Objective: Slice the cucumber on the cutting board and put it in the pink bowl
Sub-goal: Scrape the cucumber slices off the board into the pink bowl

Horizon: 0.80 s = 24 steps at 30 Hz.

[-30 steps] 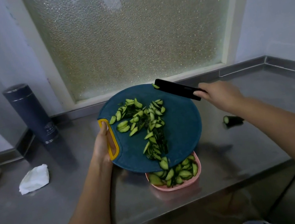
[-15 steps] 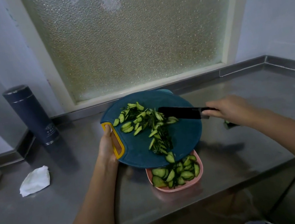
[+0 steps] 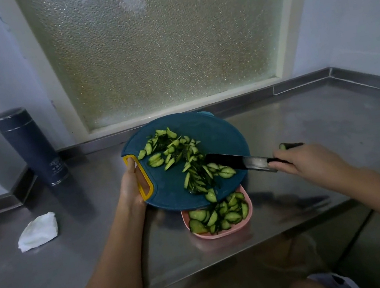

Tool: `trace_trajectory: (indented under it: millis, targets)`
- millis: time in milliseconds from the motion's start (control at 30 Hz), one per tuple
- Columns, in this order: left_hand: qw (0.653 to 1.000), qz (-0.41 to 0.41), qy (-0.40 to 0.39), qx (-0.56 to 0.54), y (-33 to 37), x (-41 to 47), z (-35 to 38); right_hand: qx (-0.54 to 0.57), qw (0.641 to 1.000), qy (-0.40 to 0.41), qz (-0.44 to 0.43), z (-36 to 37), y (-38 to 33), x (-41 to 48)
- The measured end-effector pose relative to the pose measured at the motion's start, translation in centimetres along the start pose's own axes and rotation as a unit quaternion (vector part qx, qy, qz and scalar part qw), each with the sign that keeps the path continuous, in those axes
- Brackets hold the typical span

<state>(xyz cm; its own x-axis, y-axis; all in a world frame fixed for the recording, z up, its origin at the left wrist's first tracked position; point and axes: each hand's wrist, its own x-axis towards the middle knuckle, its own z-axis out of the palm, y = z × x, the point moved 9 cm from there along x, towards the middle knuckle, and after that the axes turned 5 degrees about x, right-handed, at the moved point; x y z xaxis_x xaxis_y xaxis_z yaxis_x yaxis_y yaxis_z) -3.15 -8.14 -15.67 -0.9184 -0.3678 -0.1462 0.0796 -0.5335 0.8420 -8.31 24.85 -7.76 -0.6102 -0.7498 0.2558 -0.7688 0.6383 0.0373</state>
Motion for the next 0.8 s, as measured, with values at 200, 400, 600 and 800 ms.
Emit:
trace_trajectory:
  millis: [200,400,600,800]
  targets:
    - [1.0,0.015,0.019,-0.006,0.3,0.0,-0.5,0.013,0.999,0.034,-0.027,0.1,-0.9,-1.8]
    - [1.0,0.015,0.007,-0.008,0.6,-0.5,0.0,-0.019,0.987,0.128,-0.093,-1.6,-3.4,-3.8]
    - [0.999,0.026,0.017,-0.015,1.0,-1.0,0.0,-0.036,0.98,0.148,-0.132,-2.3,-4.0,-4.7]
    - [0.998,0.031,0.046,-0.028,1.5,-1.8,0.2,-0.055,0.978,0.172,-0.104,-3.5,-2.6,-4.2]
